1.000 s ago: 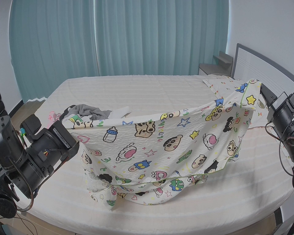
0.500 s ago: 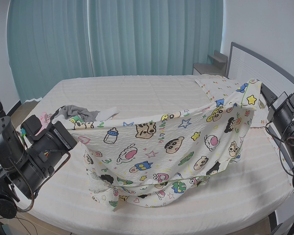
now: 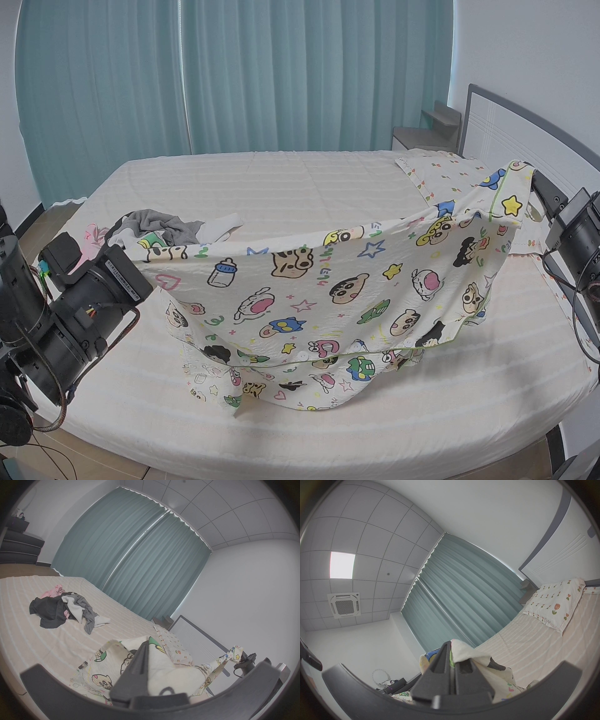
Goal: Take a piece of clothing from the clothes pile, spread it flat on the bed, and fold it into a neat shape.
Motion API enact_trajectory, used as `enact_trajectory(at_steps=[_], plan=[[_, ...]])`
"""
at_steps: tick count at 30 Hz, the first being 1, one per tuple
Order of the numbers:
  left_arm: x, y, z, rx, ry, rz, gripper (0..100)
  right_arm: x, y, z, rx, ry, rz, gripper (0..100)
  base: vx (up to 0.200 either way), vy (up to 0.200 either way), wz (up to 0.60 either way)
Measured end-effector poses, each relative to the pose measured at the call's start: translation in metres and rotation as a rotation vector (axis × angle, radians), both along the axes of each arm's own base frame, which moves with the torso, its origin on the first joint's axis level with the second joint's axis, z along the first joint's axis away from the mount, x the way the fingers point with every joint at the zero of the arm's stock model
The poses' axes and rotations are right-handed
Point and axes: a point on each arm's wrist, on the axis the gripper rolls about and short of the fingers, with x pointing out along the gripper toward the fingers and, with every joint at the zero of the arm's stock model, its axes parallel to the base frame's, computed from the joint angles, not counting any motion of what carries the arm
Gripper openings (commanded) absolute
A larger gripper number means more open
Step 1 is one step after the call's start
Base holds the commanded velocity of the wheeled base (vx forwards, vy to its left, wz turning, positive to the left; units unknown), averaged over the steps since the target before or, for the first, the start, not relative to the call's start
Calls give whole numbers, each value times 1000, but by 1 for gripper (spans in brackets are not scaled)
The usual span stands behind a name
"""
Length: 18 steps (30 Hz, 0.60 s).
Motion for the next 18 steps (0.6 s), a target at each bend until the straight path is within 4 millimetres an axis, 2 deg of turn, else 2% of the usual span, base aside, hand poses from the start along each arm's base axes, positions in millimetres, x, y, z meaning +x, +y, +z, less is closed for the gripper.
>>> enact_trajectory(at_steps=[2, 9, 18], plan=[[-2, 1, 2, -5, -8, -1, 0, -2, 0, 4, -3, -19, 3, 0, -200, 0, 0], [-10, 7, 10, 16, -53, 8, 0, -24, -3, 15, -66, -74, 4, 0, 0, 0, 0], [-37, 25, 24, 41, -137, 19, 0, -66, -14, 19, -144, -90, 61, 0, 0, 0, 0]])
